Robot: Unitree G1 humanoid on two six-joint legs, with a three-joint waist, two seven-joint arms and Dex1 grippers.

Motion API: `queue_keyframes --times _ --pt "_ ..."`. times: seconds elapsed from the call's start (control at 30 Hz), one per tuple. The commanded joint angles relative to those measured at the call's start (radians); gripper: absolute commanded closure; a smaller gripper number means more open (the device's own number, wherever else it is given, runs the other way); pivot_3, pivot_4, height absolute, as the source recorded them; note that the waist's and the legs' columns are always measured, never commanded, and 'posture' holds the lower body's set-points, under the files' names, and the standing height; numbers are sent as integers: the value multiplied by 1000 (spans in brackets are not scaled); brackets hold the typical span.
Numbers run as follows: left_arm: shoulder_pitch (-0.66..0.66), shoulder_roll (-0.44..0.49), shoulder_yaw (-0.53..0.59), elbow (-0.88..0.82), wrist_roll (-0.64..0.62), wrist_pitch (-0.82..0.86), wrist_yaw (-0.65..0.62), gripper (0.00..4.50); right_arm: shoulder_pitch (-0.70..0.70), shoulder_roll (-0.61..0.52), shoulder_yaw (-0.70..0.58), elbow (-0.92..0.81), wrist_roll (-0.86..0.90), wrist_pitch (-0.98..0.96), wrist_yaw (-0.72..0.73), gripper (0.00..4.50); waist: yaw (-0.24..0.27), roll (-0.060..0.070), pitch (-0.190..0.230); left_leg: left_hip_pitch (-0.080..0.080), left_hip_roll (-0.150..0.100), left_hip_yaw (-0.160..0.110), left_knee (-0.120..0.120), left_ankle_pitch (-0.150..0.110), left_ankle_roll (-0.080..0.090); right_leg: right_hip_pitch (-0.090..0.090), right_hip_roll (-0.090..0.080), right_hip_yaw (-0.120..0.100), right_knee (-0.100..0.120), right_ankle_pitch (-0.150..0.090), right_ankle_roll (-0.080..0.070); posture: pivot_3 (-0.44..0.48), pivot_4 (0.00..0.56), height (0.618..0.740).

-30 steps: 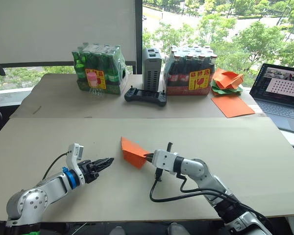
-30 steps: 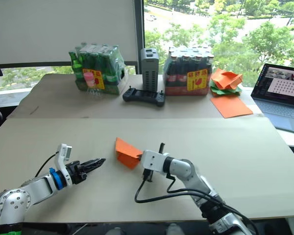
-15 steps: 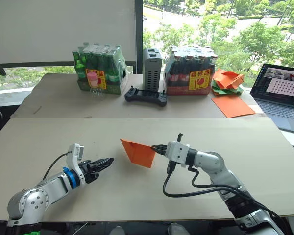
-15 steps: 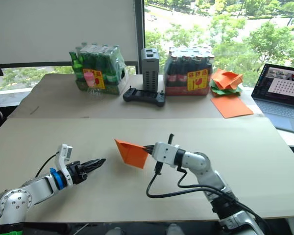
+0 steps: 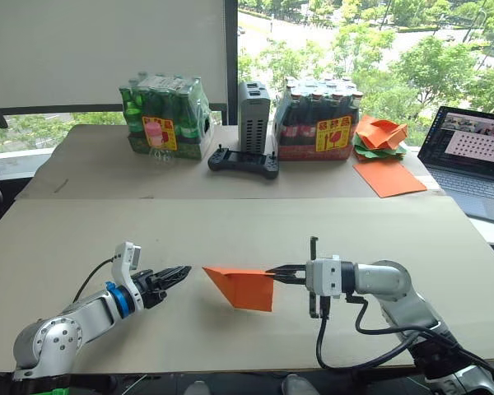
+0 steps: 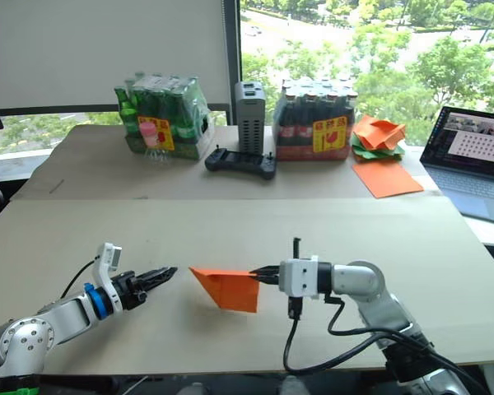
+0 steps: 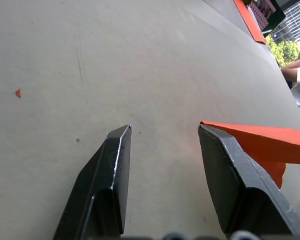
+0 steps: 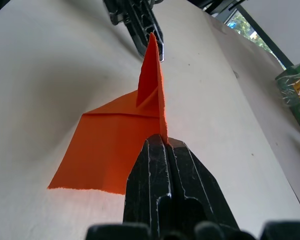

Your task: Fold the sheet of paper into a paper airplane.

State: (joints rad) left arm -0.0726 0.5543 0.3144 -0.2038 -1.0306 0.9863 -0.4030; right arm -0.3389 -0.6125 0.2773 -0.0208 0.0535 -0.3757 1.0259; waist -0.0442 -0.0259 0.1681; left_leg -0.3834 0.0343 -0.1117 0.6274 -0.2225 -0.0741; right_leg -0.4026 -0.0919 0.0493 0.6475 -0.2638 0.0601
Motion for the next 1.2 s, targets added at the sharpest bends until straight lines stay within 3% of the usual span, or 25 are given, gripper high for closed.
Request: queue_keyframes --times 0.03,0.2,0.63,0.67,0.9,1.0,1.2 --pt "-14 3 16 -15 -4 6 -6 2247 -22 12 16 48 -35 -101 -5 4463 0 0 0 0 0 0 0 0 0 0 0 0 0 0 0 0 150 740" --pt "-23 3 20 -26 -7 13 -2 2247 -36 23 42 101 -79 -178 -12 4463 1 0 0 0 0 0 0 0 0 0 0 0 0 0 0 0 150 740" --pt "-123 -7 -27 -32 4 27 -14 2247 -35 14 52 123 -83 -229 -18 86 2 0 0 0 0 0 1 0 0 1 0 0 0 0 0 0 150 740" --pt "-136 -9 -38 -29 13 23 -18 2247 -35 14 51 123 -83 -230 -19 38 3 0 0 0 0 0 1 0 0 1 0 0 0 0 0 0 150 740" --pt "-196 -11 -105 -34 38 20 -57 2247 -18 28 48 86 -62 -166 -30 38 1 0 0 0 0 0 1 0 0 1 0 0 0 0 0 0 150 740" --pt "-182 18 -136 -70 56 15 -111 2247 -12 30 42 76 -61 -141 -42 763 1 0 0 0 0 0 1 0 0 0 0 0 0 0 0 0 150 740" --pt "-121 94 -98 -101 30 22 -215 2247 -3 31 36 62 -57 -118 -56 2895 0 0 0 0 0 0 0 0 0 0 0 1 0 0 0 0 150 740"
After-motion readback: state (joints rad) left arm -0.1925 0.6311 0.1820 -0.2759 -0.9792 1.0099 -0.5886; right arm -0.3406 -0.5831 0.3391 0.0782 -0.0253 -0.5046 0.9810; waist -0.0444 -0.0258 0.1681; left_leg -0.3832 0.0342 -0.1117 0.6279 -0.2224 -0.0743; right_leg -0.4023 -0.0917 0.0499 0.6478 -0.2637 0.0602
